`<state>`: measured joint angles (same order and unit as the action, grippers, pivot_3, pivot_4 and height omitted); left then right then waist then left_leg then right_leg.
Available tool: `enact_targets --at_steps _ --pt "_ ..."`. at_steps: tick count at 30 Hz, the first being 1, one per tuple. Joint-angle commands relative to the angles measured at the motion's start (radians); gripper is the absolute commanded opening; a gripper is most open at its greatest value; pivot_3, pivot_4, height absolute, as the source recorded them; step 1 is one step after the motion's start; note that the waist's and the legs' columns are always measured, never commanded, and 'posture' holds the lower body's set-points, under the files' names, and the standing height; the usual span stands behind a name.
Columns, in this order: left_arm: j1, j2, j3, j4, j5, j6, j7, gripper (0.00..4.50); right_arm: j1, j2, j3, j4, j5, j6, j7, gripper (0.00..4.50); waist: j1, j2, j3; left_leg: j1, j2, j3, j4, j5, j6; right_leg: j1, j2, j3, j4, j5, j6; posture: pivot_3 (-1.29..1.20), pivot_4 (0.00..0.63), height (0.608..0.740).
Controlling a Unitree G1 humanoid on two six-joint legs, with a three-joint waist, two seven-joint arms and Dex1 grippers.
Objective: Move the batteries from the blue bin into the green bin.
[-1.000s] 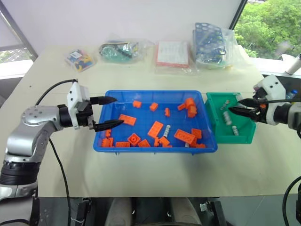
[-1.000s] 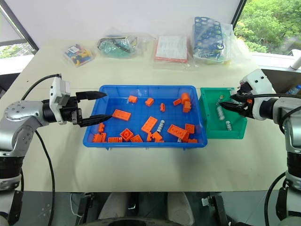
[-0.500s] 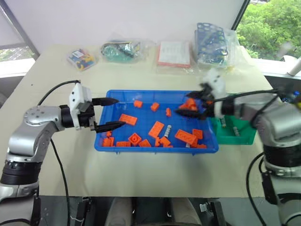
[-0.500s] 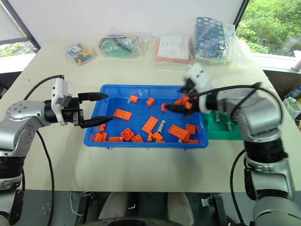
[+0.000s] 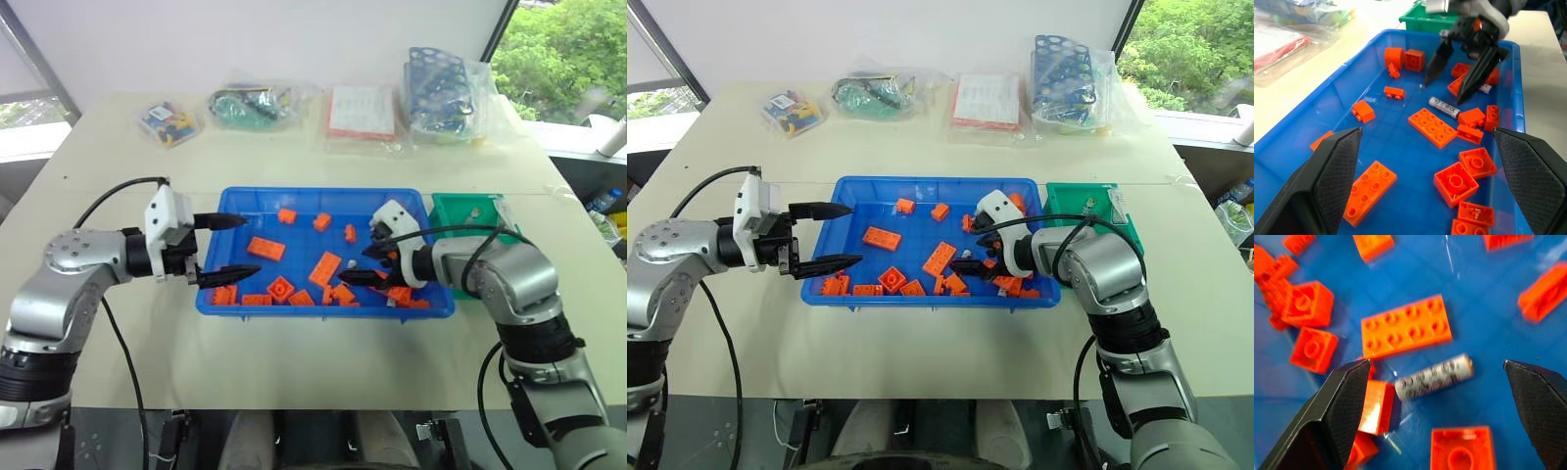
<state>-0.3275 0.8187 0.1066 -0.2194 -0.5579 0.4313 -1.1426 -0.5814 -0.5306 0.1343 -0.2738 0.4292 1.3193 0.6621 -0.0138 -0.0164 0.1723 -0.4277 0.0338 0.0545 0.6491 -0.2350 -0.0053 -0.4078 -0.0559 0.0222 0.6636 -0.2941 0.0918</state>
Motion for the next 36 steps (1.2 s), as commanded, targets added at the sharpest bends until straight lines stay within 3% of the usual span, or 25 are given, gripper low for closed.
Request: enact_targets --at_steps 1,11,17,27,36 --pt "-0.012 0.014 0.034 -0.029 -0.015 0.0 0.007 4.5 0.013 0.002 -0.012 -0.045 0.023 -0.003 -0.014 4.47 0.0 0.0 0.0 0.0 0.0 0.0 0.0 0.0 0.0 0.0 0.0 0.0 0.0 0.0 0.0 0.0 0.15 0.739" --pt "-0.038 0.012 0.028 -0.012 -0.015 -0.002 0.008 4.5 0.026 -0.154 0.185 0.04 -0.155 -0.393 0.076 4.47 0.0 0.0 0.0 0.0 0.0 0.0 0.0 0.0 0.0 0.0 0.0 0.0 0.0 0.0 0.0 0.0 0.15 0.739" --pt "-0.042 0.011 0.032 -0.008 -0.013 -0.005 0.009 4.5 -0.006 -0.175 0.186 0.117 -0.194 -0.498 0.139 4.47 0.0 -0.001 0.0 0.0 0.0 0.0 0.0 0.0 0.0 0.0 0.001 0.0 0.0 0.0 0.0 0.0 0.15 0.739" --pt "-0.037 0.012 0.042 -0.01 -0.011 -0.011 0.02 4.5 -0.006 -0.122 0.174 0.079 -0.173 -0.457 0.188 4.47 0.0 -0.001 0.0 0.0 0.0 0.0 0.0 0.0 0.0 0.0 0.001 0.0 0.0 0.0 0.0 0.0 0.15 0.739" --pt "-0.038 0.011 0.04 -0.011 -0.008 -0.012 0.023 4.5 -0.029 -0.049 0.195 0.122 -0.201 -0.433 0.137 4.47 0.0 -0.001 0.0 0.0 0.0 0.0 0.0 0.0 0.0 0.0 0.001 0.0 0.0 0.0 0.0 0.0 0.15 0.739"
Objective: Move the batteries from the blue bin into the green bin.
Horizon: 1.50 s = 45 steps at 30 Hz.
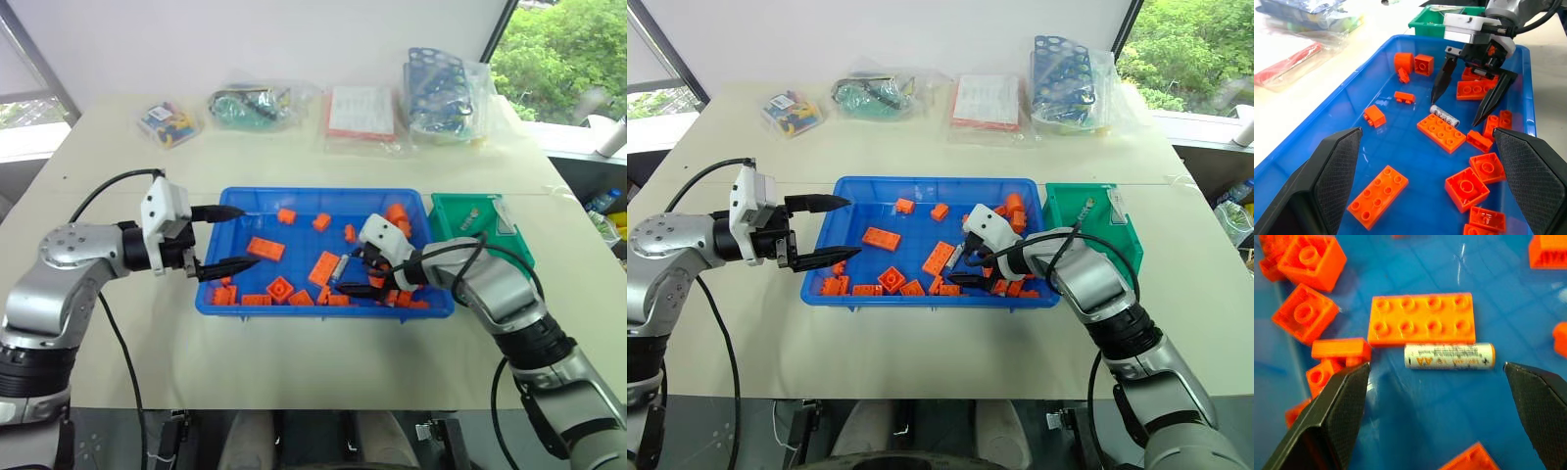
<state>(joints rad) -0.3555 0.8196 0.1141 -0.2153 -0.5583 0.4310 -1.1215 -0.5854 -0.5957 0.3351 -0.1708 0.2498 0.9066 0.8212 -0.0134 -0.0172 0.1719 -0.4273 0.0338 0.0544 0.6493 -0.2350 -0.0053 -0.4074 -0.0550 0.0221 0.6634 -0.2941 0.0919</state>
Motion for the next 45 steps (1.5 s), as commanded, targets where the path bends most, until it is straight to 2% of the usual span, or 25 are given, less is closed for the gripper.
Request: enact_targets --at_steps 1,10,13,16,19,24,27,29,32,36,40,41,45 --pt "-0.011 0.011 0.032 -0.015 -0.008 -0.011 0.003 4.5 -0.027 0.021 -0.004 0.028 -0.029 -0.024 -0.028 4.47 0.0 0.0 0.0 0.0 0.0 0.0 0.0 0.0 0.0 0.0 0.0 0.0 0.0 0.0 0.0 0.0 0.15 0.739" --pt "-0.025 0.014 0.032 -0.005 -0.007 -0.012 -0.001 4.5 -0.008 0.034 -0.004 0.043 -0.052 -0.049 -0.033 4.47 -0.001 0.0 0.0 0.0 0.0 0.0 0.0 0.0 0.0 0.0 0.0 0.0 0.0 0.0 0.0 0.0 0.15 0.739" --pt "-0.031 0.014 0.031 0.003 -0.005 -0.015 -0.003 4.5 -0.001 0.038 -0.009 0.03 -0.046 -0.045 -0.035 3.68 0.0 0.0 0.0 0.0 0.0 0.0 0.0 0.0 0.0 0.0 0.0 0.0 0.0 0.0 0.0 0.0 0.15 0.739" --pt "-0.035 0.012 0.028 0.008 -0.003 -0.019 -0.004 4.5 0.001 0.037 -0.013 0.011 -0.04 -0.035 -0.035 2.27 -0.001 0.0 0.0 0.0 0.0 0.0 0.0 0.0 0.0 0.0 0.0 0.0 0.0 0.0 0.0 0.0 0.15 0.739" --pt "-0.037 0.006 0.021 0.013 0.001 -0.023 -0.002 4.5 -0.005 0.027 -0.038 -0.013 -0.025 -0.02 -0.03 2.25 -0.001 0.0 0.0 0.0 0.0 0.0 0.0 0.0 0.0 0.0 0.0 0.0 0.0 0.0 0.0 0.0 0.15 0.739" --pt "-0.034 -0.001 0.015 0.018 0.004 -0.03 -0.002 4.5 -0.046 -0.047 -0.184 -0.054 0.038 0.065 -0.018 2.25 0.003 0.0 0.0 0.0 0.0 0.0 0.0 0.0 0.0 0.0 0.0 0.0 0.0 0.0 0.0 0.0 0.15 0.739" --pt "-0.025 -0.003 0.015 0.017 0.004 -0.032 -0.003 4.5 -0.076 -0.14 -0.323 -0.031 0.085 0.12 -0.009 2.25 0.004 0.0 0.0 0.0 -0.001 0.0 0.0 0.0 0.0 0.0 -0.001 0.0 0.0 0.0 0.0 0.0 0.15 0.739" --pt "-0.021 -0.006 0.012 0.017 0.008 -0.036 -0.001 4.5 -0.053 -0.26 -0.41 0.019 0.081 0.105 0.022 2.25 0.003 0.0 0.0 0.0 -0.001 0.0 0.0 0.0 0.0 0.0 -0.002 0.0 0.0 0.0 0.0 0.0 0.15 0.739" --pt "-0.024 -0.007 0.016 0.025 0.005 -0.038 -0.001 4.5 0.005 -0.388 -0.472 0.083 0.063 0.064 0.048 2.25 0.006 0.0 0.0 0.0 -0.001 0.0 -0.001 0.0 0.0 0.0 -0.002 -0.001 -0.002 0.0 0.0 0.0 0.15 0.739" --pt "-0.038 -0.007 0.009 0.05 0.011 -0.048 -0.009 4.5 0.053 -0.431 -0.517 0.11 0.082 0.074 0.038 2.25 -0.009 0.0 0.0 0.001 0.0 0.002 -0.001 0.0 0.0 0.0 -0.001 0.001 -0.002 0.0 0.0 0.0 0.15 0.739" --pt "-0.062 -0.017 -0.008 0.07 0.022 -0.054 -0.014 4.5 0.075 -0.426 -0.515 0.081 0.09 0.072 0.029 4.24 -0.01 0.001 0.0 0.002 0.0 0.002 -0.001 0.0 0.0 0.0 0.001 0.002 0.0 0.0 0.0 0.0 0.15 0.739" --pt "-0.066 -0.019 -0.01 0.07 0.021 -0.053 -0.016 4.5 0.073 -0.428 -0.511 0.077 0.093 0.069 0.031 4.49 -0.008 0.001 0.0 0.001 0.0 0.002 -0.001 0.0 0.0 -0.001 0.001 0.002 0.0 0.0 0.0 0.0 0.15 0.739" --pt "-0.079 -0.019 -0.013 0.082 0.025 -0.055 -0.029 4.5 0.038 -0.454 -0.482 0.061 0.112 0.047 0.083 4.49 -0.002 0.001 0.0 0.001 0.0 0.002 -0.001 0.0 0.0 -0.001 0.001 0.002 0.0 0.0 0.0 0.0 0.15 0.739"
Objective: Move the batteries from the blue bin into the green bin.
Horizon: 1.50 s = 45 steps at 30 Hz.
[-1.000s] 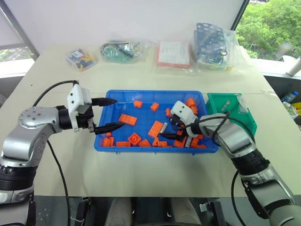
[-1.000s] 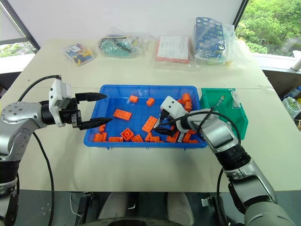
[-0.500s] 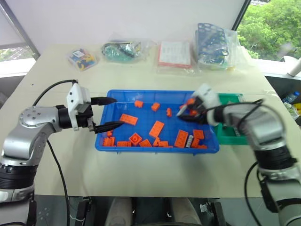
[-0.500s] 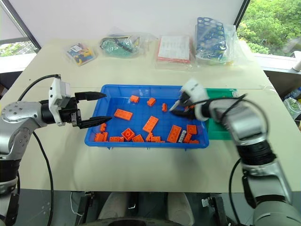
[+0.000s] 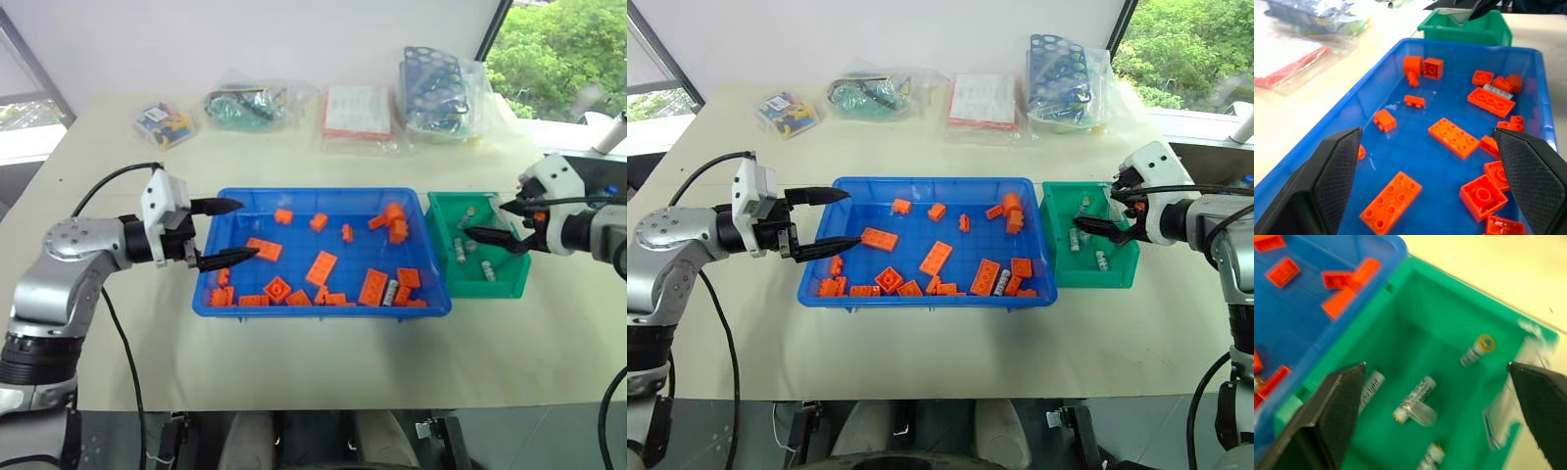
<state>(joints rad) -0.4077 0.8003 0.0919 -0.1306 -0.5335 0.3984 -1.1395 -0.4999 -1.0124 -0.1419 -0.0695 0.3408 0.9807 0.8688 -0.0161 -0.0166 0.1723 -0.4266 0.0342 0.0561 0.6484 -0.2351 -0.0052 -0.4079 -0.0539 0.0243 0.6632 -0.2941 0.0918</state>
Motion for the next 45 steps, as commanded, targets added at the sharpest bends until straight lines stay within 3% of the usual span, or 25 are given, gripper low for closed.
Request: enact_targets --at_steps 1,10,14,19,35,45 --pt "-0.03 0.0 0.008 0.001 0.001 -0.024 -0.014 4.5 -0.065 -0.042 0.01 -0.04 0.022 -0.041 0.054 4.49 0.001 0.0 0.0 0.0 0.0 0.0 0.0 0.0 0.0 0.0 0.0 0.0 0.0 0.0 0.0 0.0 0.15 0.739" --pt "-0.052 -0.013 -0.007 0.01 0.013 -0.026 -0.024 4.5 -0.271 0.002 0.307 -0.109 0.036 -0.102 0.295 4.49 0.0 0.0 0.0 0.0 0.001 -0.001 0.0 0.0 0.0 0.0 0.001 0.0 0.0 0.0 0.0 0.0 0.15 0.739" --pt "-0.034 -0.014 -0.001 -0.016 0.007 -0.021 -0.015 4.5 -0.277 -0.012 0.462 -0.099 -0.039 -0.234 0.445 4.49 0.005 0.0 0.0 -0.001 0.0 -0.001 0.001 0.0 0.0 0.0 0.0 -0.001 0.0 0.0 0.0 0.0 0.15 0.739" --pt "0.008 -0.008 0.022 -0.058 -0.004 -0.01 0.007 4.5 -0.295 -0.009 0.61 0.047 -0.241 -0.536 0.555 4.49 0.003 0.0 0.0 -0.001 0.0 0.0 0.001 0.0 0.0 0.0 -0.001 -0.001 0.0 0.0 0.0 0.0 0.15 0.739" --pt "0.068 0.018 0.075 -0.11 -0.017 0.006 0.044 4.5 -0.288 0.115 0.637 0.155 -0.351 -0.675 0.673 4.49 0.005 0.0 0.0 -0.001 0.0 0.0 0.002 0.0 0.0 0.0 -0.002 -0.002 0.001 0.0 0.0 0.0 0.15 0.739" --pt "0.045 0.018 0.069 -0.096 -0.008 -0.003 0.042 4.5 -0.285 0.239 0.649 0.259 -0.439 -0.701 0.6 4.49 0.002 0.0 0.0 0.0 0.0 0.0 0.002 0.0 0.0 0.0 -0.001 -0.002 0.001 0.0 0.0 0.0 0.15 0.739"
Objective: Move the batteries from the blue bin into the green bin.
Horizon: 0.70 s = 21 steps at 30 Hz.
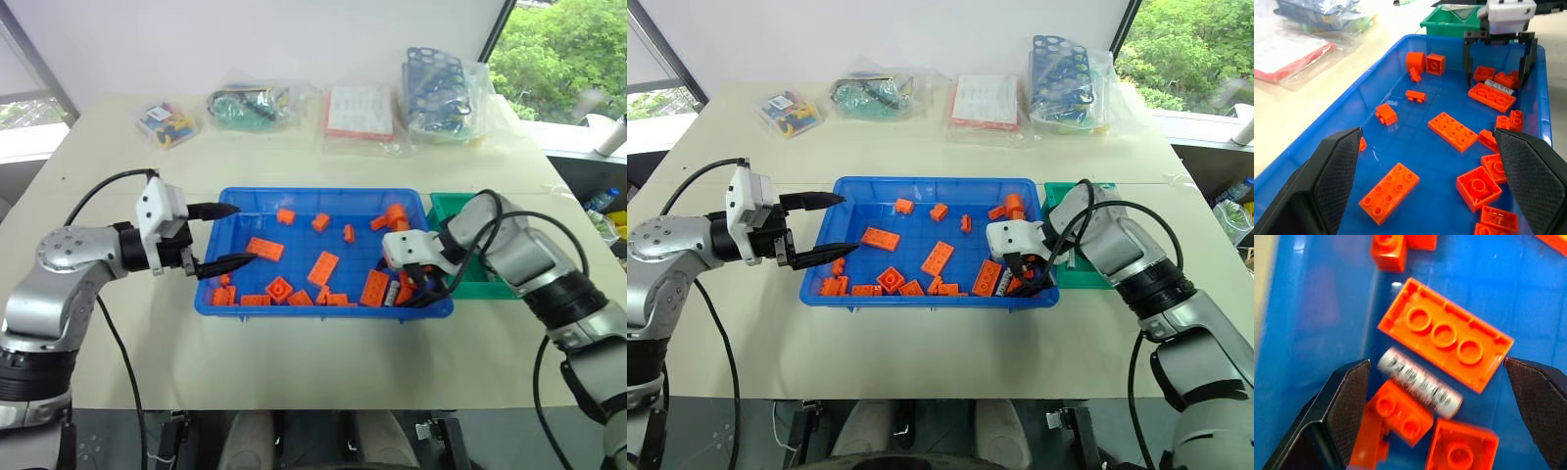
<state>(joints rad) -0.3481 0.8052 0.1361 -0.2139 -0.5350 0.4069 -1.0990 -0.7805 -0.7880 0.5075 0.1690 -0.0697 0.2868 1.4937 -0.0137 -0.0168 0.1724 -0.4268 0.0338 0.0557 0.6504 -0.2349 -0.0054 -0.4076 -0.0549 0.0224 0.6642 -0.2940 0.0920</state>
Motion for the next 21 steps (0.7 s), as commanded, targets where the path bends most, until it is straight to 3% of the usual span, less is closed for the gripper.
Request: enact_targets --at_steps 1,21 --pt "-0.015 0.014 0.025 -0.012 -0.006 -0.012 0.001 4.5 -0.005 0.02 0.001 0.031 -0.041 -0.018 -0.034 4.49 0.0 0.0 0.0 0.0 0.0 0.0 0.0 0.0 0.0 0.0 0.0 0.0 0.0 0.0 0.0 0.0 0.15 0.739" --pt "-0.058 0.014 0.009 0.034 0.013 -0.026 -0.014 4.5 0.027 -0.039 -0.052 0.054 -0.049 -0.061 -0.035 4.49 0.007 -0.001 -0.001 0.001 -0.001 -0.001 0.001 0.0 0.0 0.003 -0.001 -0.001 0.0 0.0 0.0 0.0 0.15 0.739"
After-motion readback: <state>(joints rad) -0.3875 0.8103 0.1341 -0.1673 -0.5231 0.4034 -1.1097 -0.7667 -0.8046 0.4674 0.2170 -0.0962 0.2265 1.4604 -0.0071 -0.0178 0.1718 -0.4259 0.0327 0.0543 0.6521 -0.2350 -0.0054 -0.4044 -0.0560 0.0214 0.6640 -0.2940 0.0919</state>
